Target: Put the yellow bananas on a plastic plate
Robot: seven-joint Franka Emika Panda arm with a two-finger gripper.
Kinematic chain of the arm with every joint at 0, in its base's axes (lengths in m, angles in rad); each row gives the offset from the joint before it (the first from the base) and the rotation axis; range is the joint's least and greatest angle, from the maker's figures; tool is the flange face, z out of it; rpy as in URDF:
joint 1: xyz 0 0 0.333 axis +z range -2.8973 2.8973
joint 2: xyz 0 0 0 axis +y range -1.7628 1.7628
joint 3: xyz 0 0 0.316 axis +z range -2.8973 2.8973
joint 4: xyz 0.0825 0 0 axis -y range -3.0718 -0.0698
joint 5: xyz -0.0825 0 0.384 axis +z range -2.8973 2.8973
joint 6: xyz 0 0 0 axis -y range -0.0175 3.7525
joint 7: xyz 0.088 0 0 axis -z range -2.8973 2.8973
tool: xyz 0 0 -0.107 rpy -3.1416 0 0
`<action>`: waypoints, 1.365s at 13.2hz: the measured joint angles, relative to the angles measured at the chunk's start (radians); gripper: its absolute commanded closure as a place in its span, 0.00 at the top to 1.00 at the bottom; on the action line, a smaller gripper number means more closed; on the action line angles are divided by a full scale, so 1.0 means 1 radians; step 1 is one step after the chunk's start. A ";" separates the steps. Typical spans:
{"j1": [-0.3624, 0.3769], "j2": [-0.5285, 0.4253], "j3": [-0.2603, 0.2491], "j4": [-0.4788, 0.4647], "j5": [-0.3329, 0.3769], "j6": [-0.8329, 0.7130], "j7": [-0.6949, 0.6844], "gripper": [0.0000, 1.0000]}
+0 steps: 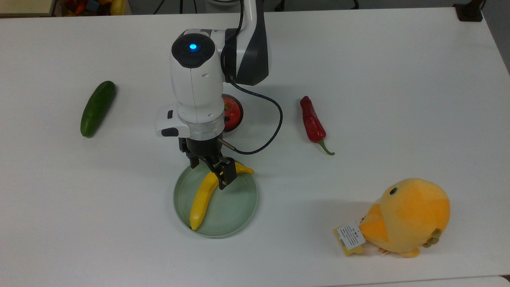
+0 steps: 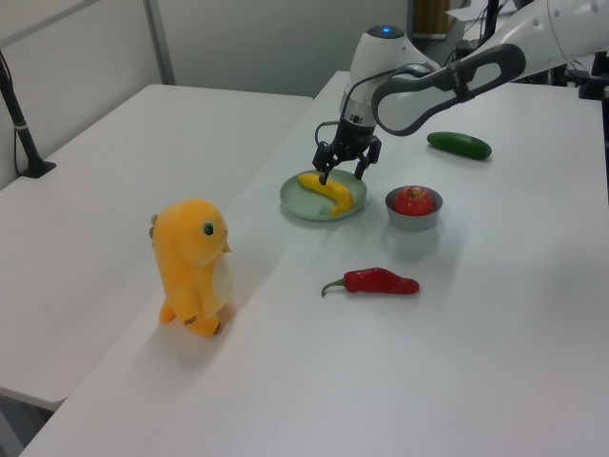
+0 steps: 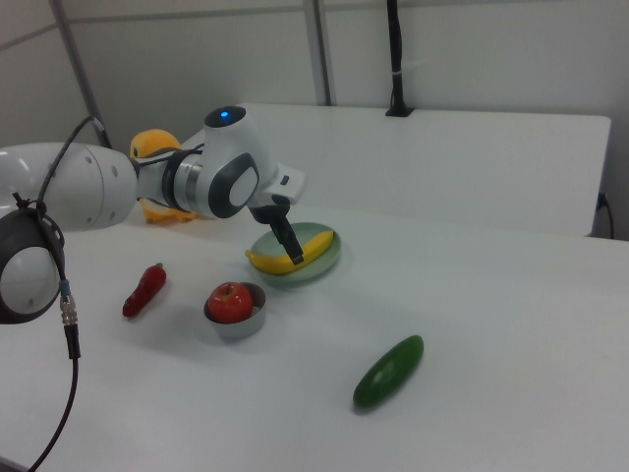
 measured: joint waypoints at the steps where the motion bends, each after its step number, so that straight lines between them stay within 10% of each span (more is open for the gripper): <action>1: -0.001 -0.009 0.000 0.002 0.000 0.000 0.000 1.00; 11: -0.033 -0.414 -0.009 -0.001 -0.001 -0.691 -0.022 1.00; 18: -0.014 -0.683 -0.007 -0.124 0.000 -0.896 -0.172 1.00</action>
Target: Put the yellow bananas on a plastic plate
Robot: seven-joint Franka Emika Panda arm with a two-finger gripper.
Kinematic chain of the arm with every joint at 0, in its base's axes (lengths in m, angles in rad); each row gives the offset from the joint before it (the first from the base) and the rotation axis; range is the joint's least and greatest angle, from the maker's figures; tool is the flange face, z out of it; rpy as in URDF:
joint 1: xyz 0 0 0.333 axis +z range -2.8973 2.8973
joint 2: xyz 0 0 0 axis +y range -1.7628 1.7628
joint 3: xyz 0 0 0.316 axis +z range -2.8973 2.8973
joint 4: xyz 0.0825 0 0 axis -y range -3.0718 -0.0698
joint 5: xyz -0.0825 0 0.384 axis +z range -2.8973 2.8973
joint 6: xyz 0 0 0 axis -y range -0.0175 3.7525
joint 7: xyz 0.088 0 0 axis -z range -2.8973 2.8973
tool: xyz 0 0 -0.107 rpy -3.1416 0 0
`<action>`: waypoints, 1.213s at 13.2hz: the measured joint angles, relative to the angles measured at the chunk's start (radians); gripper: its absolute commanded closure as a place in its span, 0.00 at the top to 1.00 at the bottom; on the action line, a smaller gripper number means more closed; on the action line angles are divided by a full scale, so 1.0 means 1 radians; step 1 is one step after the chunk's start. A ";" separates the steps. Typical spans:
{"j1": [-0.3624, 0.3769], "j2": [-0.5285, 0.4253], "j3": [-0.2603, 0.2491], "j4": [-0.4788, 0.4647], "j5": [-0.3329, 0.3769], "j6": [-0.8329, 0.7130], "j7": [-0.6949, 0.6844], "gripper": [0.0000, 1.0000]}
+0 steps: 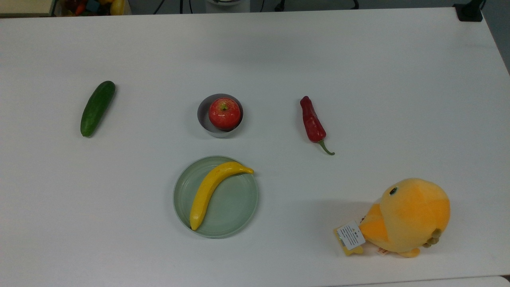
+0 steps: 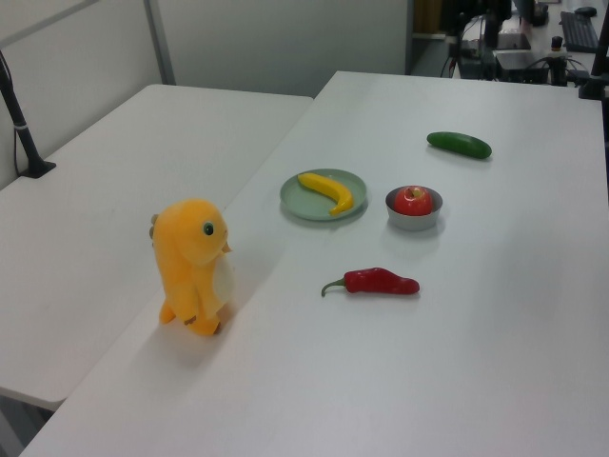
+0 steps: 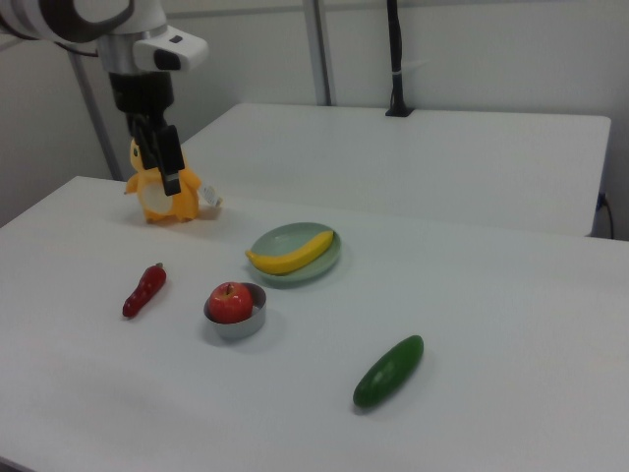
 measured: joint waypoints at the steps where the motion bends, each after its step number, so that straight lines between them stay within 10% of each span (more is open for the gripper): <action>1: 0.007 -0.023 0.000 -0.022 0.000 -0.002 -0.033 1.00; 10: 0.016 -0.073 -0.004 -0.119 -0.023 0.173 -0.640 1.00; 16: 0.006 -0.056 -0.007 -0.129 -0.023 0.238 -0.683 1.00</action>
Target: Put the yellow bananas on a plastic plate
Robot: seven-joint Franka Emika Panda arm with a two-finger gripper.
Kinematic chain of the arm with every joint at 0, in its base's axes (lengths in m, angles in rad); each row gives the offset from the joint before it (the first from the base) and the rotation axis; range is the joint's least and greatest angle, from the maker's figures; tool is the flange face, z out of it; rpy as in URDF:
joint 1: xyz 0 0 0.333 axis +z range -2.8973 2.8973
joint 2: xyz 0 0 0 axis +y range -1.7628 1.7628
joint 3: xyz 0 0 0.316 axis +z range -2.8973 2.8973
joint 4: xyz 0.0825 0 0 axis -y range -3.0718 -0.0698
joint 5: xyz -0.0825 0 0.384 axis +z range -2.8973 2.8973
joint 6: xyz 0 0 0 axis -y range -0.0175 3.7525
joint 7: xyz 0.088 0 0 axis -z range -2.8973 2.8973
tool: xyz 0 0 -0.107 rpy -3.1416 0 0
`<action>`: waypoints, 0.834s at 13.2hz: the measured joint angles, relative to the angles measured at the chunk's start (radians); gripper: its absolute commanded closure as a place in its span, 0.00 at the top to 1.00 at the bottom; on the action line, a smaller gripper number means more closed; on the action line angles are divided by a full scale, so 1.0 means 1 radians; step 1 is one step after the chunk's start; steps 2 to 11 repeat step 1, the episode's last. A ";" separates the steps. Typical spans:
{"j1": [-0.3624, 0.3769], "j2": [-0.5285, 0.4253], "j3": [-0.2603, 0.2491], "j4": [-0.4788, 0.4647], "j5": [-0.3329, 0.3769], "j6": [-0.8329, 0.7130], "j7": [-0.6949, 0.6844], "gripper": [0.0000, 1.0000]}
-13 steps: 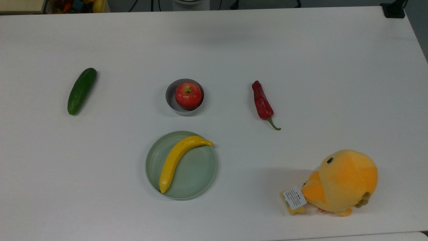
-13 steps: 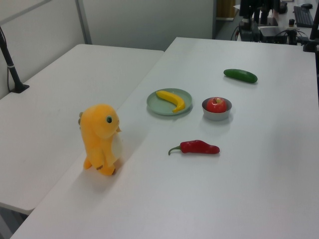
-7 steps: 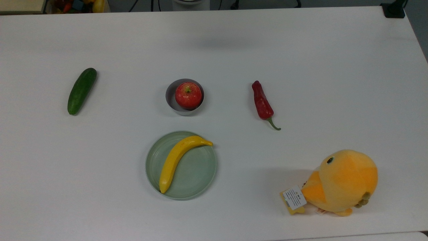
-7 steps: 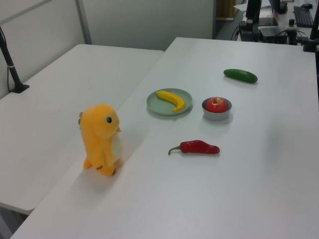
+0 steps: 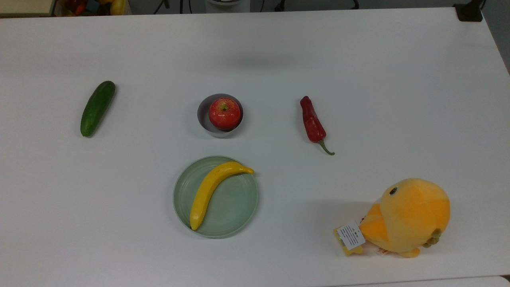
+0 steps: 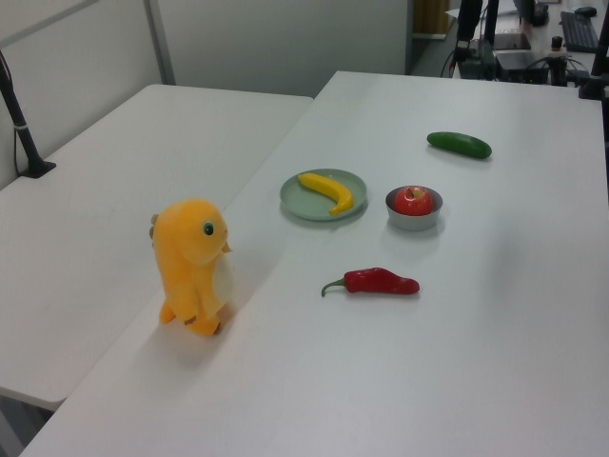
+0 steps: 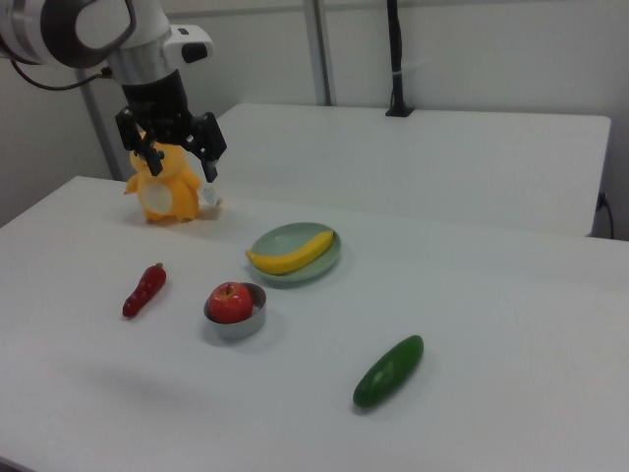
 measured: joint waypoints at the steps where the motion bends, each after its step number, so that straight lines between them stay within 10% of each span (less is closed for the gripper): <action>1: 0.000 0.000 0.000 0.000 0.000 0.000 0.000 1.00; 11: 0.000 0.000 0.000 0.000 0.000 0.000 0.000 1.00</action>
